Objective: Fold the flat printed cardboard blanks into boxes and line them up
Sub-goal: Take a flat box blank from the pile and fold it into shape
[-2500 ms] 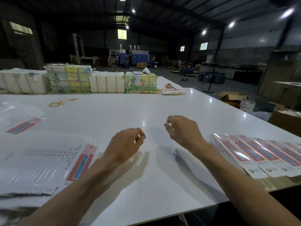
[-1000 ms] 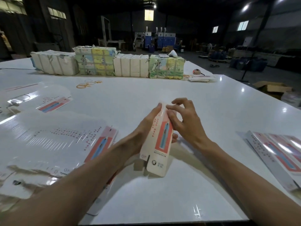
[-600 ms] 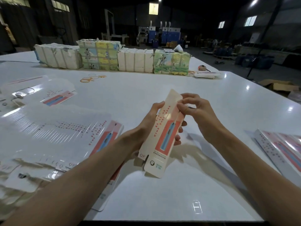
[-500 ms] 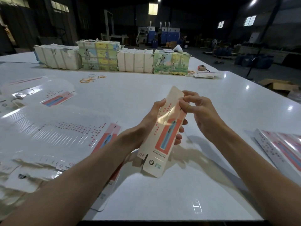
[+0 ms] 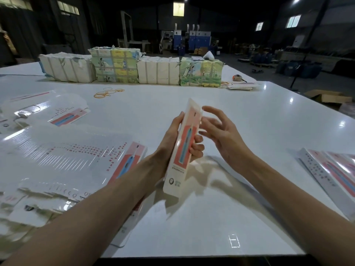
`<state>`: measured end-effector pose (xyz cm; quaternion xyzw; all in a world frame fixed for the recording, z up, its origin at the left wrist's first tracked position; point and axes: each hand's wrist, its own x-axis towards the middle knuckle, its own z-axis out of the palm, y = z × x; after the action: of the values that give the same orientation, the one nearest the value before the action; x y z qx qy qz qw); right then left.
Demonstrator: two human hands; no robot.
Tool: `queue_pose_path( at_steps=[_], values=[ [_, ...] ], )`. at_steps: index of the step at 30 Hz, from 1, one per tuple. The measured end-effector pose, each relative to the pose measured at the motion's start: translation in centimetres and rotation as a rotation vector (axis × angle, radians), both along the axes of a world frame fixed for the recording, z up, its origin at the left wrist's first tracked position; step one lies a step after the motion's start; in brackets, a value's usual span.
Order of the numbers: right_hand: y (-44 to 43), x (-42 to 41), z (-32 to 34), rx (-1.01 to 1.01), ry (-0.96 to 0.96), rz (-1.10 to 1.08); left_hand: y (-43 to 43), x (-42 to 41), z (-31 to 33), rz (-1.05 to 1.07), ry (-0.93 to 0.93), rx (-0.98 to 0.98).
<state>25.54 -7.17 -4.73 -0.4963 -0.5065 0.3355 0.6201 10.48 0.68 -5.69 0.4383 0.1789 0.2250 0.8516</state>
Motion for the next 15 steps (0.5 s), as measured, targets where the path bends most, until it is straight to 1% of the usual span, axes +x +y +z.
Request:
queue_pose_path(
  at_steps=[2, 4, 6, 9, 11, 13, 15],
  values=[
    [-0.1, -0.5, -0.4, 0.002, -0.021, 0.044, -0.1, 0.1, -0.5, 0.048, 0.019, 0.044],
    [0.0, -0.6, -0.3, 0.022, -0.028, -0.002, -0.5, 0.4, -0.9, 0.099, 0.062, 0.101],
    [0.0, -0.4, -0.1, 0.042, -0.055, -0.057, -0.9, 0.7, -0.8, 0.154, 0.062, 0.165],
    [-0.1, 0.0, 0.2, 0.035, -0.140, -0.097, -0.6, 0.9, -0.7, 0.359, 0.082, 0.424],
    [-0.1, 0.2, 0.3, 0.035, -0.157, -0.108, -0.5, 1.0, -0.7, 0.409, 0.064, 0.563],
    [-0.1, 0.2, 0.4, 0.038, -0.163, -0.111, -0.9, 1.1, -0.4, 0.396, 0.049, 0.572],
    [-0.1, 0.1, 0.7, 0.028, -0.151, -0.109, -1.3, 1.1, -0.1, 0.290, 0.051, 0.514]
  ],
)
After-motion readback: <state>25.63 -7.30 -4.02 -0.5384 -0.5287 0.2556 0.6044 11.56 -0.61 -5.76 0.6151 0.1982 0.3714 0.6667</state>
